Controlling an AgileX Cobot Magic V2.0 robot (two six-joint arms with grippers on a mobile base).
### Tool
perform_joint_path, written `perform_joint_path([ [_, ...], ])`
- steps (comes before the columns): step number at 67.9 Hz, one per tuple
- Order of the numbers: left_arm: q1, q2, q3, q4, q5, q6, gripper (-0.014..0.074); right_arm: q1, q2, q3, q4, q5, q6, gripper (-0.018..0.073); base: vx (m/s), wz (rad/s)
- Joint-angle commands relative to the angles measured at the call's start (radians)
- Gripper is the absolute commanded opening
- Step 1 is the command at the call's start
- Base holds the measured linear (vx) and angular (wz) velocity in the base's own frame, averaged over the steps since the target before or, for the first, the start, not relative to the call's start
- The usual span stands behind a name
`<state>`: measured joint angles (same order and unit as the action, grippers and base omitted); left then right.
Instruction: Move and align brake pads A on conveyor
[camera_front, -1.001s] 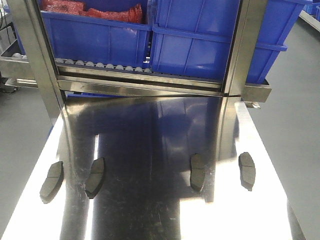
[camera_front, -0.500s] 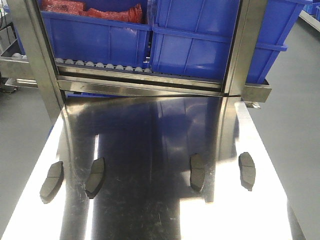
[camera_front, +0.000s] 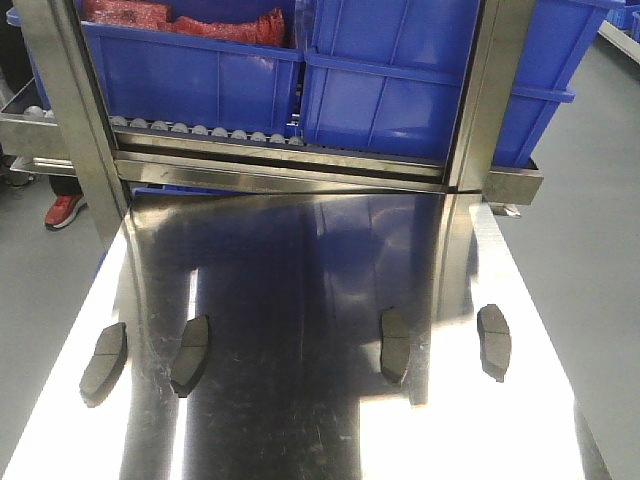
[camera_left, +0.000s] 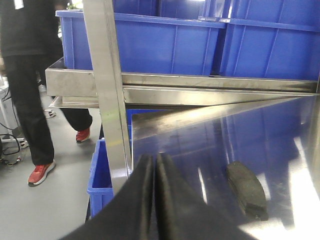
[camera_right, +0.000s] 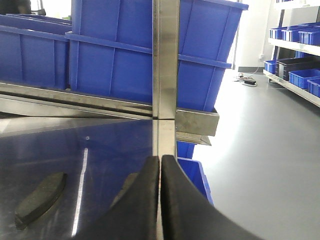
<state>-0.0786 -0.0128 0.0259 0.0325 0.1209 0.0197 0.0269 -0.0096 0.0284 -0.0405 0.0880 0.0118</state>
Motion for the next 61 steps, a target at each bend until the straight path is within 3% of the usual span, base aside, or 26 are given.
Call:
perform_joint_path([
  [1, 0.0, -0.014, 0.017, -0.01, -0.072, -0.01, -0.0006, -0.004, -0.013, 0.012, -0.003, -0.072, -0.012, -0.0012, 0.0, 0.0],
  [16, 0.0, -0.014, 0.014, -0.011, -0.137, -0.014, -0.0006, -0.004, -0.013, 0.012, -0.003, -0.072, -0.012, -0.0012, 0.0, 0.0],
  [22, 0.0, -0.014, -0.01, -0.021, -0.18, -0.055, -0.0006, -0.004, -0.013, 0.012, -0.003, -0.072, -0.012, -0.0012, 0.0, 0.0],
  [37, 0.0, 0.017, -0.159, -0.021, -0.203, -0.113, -0.0006, -0.004, -0.013, 0.012, -0.003, -0.072, -0.012, -0.0012, 0.0, 0.0],
  [42, 0.0, 0.067, -0.235, -0.02, -0.156, -0.114, -0.0006, -0.004, -0.013, 0.012, -0.003, -0.072, -0.012, -0.0012, 0.0, 0.0],
  [61, 0.0, 0.385, -0.478, -0.018, 0.206, -0.113, -0.0006, -0.004, -0.013, 0.012, -0.003, -0.072, -0.012, -0.0012, 0.0, 0.0],
])
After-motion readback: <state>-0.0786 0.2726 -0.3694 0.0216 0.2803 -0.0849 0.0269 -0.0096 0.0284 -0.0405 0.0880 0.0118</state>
